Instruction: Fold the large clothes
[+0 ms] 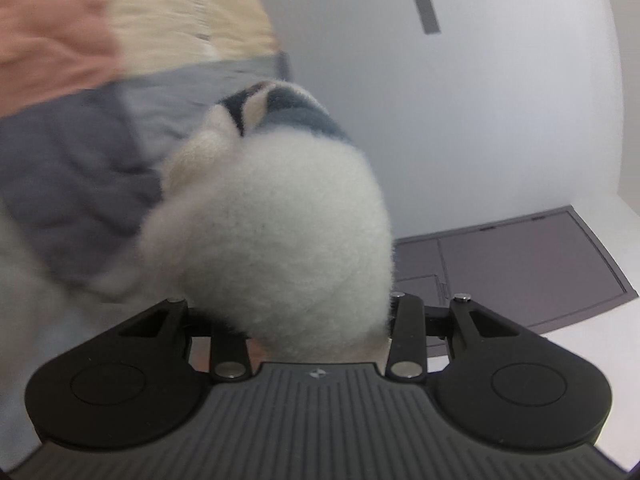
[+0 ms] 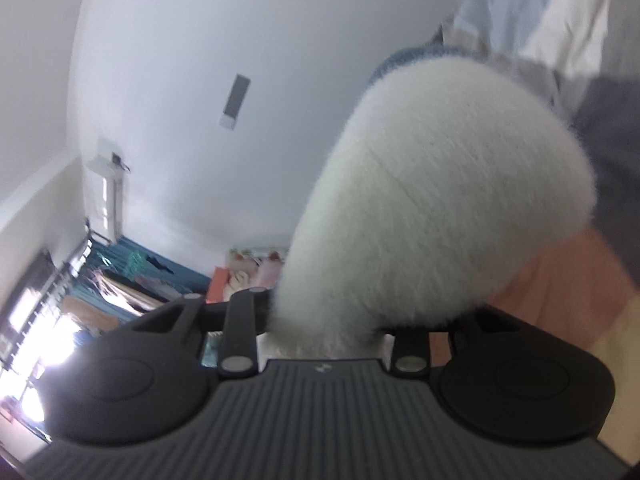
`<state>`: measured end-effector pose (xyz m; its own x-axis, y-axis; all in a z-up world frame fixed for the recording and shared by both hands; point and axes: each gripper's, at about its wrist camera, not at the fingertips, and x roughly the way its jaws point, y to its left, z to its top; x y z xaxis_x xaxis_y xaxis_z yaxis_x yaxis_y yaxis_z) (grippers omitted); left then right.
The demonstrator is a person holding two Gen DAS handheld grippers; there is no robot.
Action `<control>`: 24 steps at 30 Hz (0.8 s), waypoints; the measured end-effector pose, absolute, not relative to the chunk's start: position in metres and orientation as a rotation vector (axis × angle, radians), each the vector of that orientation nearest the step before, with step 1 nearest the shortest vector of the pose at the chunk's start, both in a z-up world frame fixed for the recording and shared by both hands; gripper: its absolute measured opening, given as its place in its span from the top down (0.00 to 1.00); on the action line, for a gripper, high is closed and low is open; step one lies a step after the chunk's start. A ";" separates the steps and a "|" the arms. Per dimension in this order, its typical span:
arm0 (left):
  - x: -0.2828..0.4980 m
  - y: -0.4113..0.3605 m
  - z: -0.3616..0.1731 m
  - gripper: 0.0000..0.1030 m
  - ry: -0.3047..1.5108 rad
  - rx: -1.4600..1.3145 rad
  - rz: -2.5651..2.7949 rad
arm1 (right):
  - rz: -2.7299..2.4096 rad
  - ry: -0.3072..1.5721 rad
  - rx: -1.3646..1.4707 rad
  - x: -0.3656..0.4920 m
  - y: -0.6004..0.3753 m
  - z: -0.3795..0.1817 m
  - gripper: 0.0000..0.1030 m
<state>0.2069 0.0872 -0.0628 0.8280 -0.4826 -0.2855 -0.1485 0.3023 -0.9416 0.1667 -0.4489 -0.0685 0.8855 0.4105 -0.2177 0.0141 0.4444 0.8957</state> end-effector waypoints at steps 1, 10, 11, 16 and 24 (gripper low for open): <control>0.217 0.078 -0.050 0.57 0.580 -1.242 -0.254 | 0.255 0.425 1.091 0.170 -0.458 -0.061 0.63; 0.326 -0.013 0.017 0.57 0.477 -1.077 -0.361 | 0.233 0.269 0.941 0.226 -0.529 0.014 0.63; 0.339 -0.022 0.017 0.57 0.470 -1.077 -0.370 | 0.227 0.249 0.937 0.234 -0.537 0.017 0.63; 0.393 -0.068 -0.008 0.56 0.431 -1.018 -0.385 | 0.194 0.176 0.920 0.270 -0.572 -0.004 0.63; 0.453 -0.118 -0.098 0.56 0.563 -0.950 -0.458 | 0.089 0.285 1.008 0.300 -0.635 -0.097 0.63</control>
